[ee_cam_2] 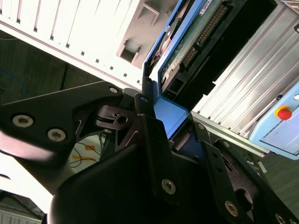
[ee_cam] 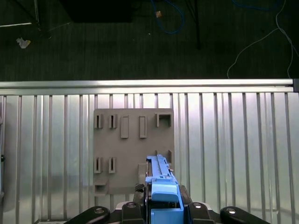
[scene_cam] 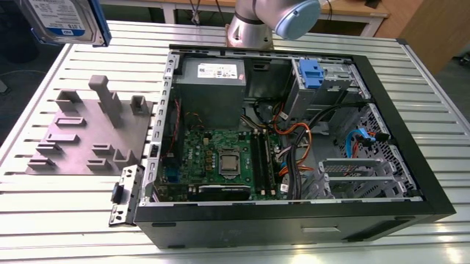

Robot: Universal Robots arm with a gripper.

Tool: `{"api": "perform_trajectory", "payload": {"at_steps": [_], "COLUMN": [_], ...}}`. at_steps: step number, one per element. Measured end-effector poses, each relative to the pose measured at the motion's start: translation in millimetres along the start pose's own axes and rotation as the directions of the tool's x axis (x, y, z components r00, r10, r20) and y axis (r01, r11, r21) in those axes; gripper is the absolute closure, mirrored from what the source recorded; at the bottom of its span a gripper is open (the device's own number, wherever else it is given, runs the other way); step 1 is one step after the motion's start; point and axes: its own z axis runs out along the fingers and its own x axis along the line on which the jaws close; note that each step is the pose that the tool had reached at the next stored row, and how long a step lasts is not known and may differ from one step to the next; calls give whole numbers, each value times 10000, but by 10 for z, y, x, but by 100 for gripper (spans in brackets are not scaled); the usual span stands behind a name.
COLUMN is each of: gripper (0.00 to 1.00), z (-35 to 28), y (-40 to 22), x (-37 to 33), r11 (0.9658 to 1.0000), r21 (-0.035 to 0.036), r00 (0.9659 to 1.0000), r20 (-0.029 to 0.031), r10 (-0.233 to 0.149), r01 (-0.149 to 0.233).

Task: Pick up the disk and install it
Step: 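Pick up the disk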

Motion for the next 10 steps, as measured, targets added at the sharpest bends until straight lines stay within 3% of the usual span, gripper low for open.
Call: {"api": "perform_trajectory", "payload": {"at_steps": [7,8,10], "gripper": [64,64,64], "z": [2,3,4], "y": [-16,-28,-110], "x": [28,32,34], "r11": [10000,10000,10000], "r21": [1,0,-1], "r00": [10000,10000,10000], "r20": [-1,-1,-2], "r10": [0,-1,0], "r01": [0,1,0]}}
